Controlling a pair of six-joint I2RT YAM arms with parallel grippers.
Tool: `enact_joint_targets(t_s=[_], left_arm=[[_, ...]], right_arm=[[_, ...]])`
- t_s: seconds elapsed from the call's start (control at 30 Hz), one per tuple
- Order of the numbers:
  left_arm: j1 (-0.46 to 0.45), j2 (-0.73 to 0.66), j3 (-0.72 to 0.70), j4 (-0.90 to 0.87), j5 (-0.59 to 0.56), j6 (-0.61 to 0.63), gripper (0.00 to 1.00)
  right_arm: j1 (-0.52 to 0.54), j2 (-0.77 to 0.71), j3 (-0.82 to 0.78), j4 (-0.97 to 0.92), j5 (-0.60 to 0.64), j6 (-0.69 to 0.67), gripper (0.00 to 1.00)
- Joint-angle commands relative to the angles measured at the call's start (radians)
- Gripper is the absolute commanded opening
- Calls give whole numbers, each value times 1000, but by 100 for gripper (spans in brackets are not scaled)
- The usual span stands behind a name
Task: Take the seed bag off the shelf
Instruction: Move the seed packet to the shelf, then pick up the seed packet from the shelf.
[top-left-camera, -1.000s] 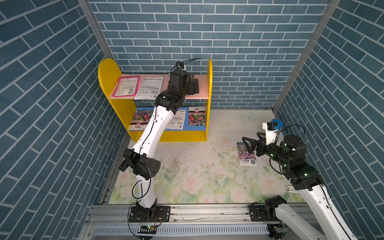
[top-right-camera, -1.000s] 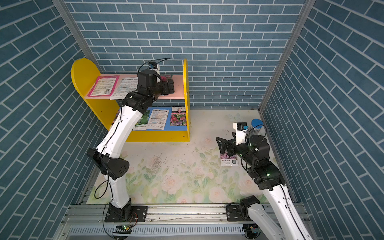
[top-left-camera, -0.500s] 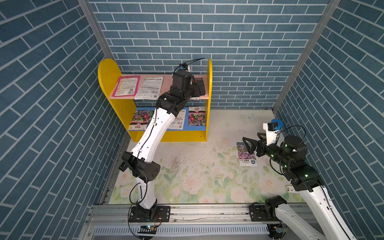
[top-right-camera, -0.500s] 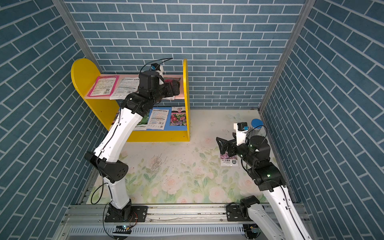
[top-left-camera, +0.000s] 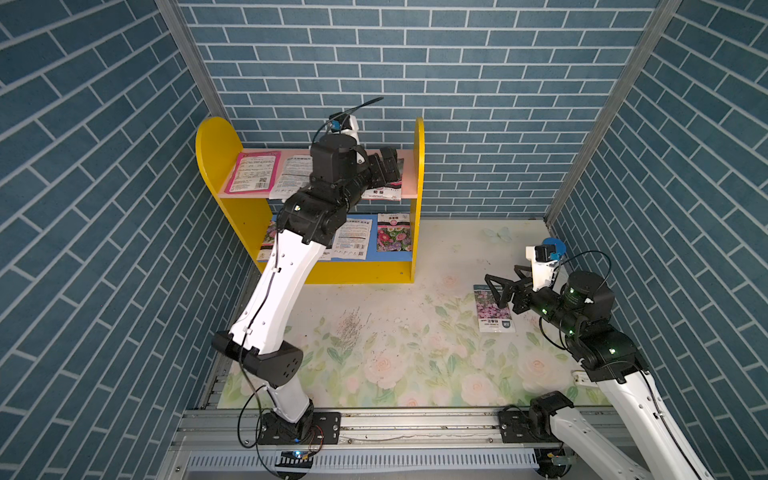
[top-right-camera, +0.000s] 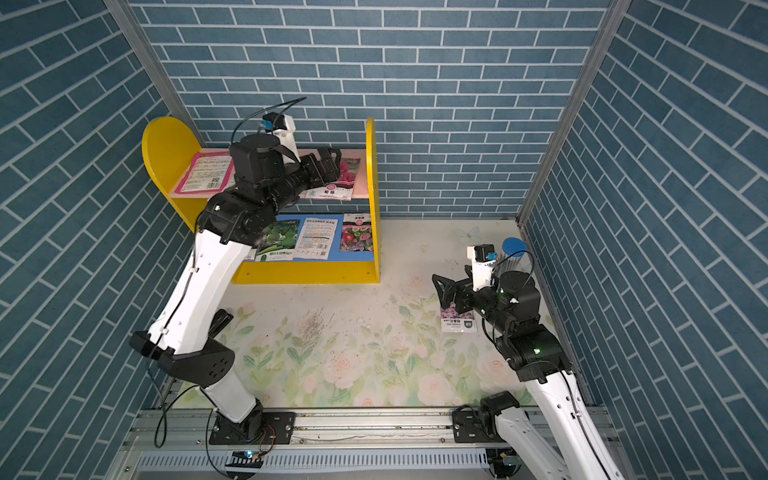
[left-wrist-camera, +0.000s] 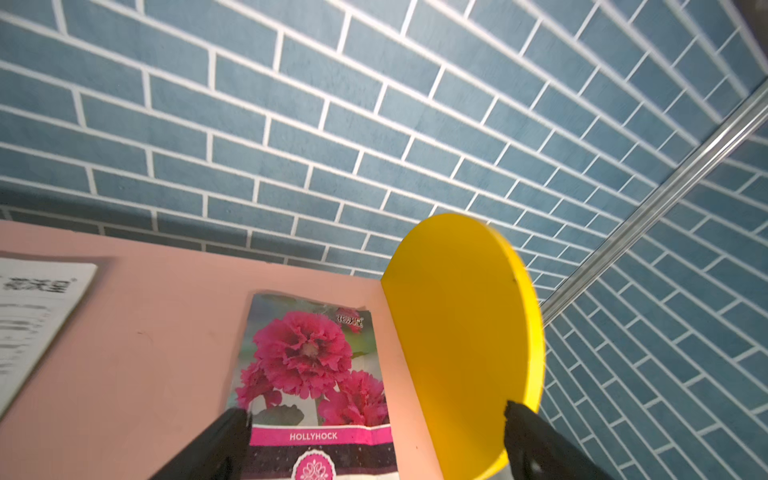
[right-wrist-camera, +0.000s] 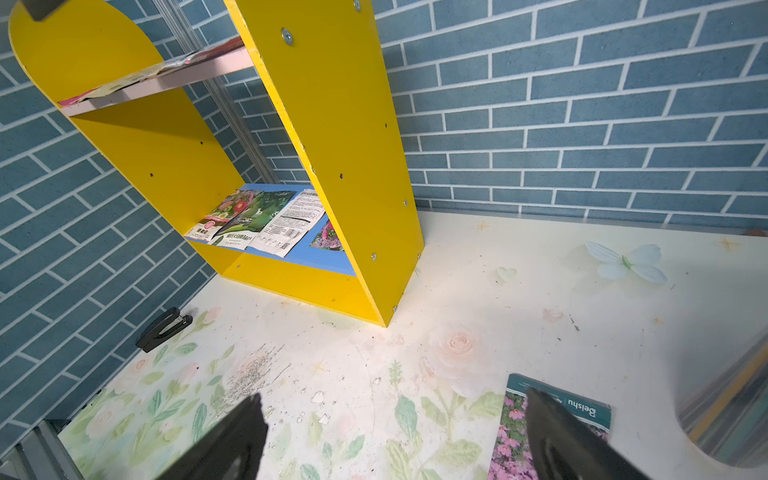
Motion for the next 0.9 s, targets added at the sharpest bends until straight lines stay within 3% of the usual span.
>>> enact_joint_targets(t_s=[0.0,0.2,0.4,0.53,0.87], left_arm=[[36,-72,-71,-32,67,-5,100],[149,-221,-282,-3,316,-65,100],[248,-257,-418,56,567,-153,100],[292,-251,-497,129,646,-212,100],[309,-213,-526,191,673,-262,92]], right_arm=[[1,-7,13,9,-14,-15,98],[1,-9,-17,33,-23,-17,97],[1,-11,-21,36,-33,-18,97],[1,-19,-14,21,-29,-25,97],[1,-34,-14,1,-11,-36,97]])
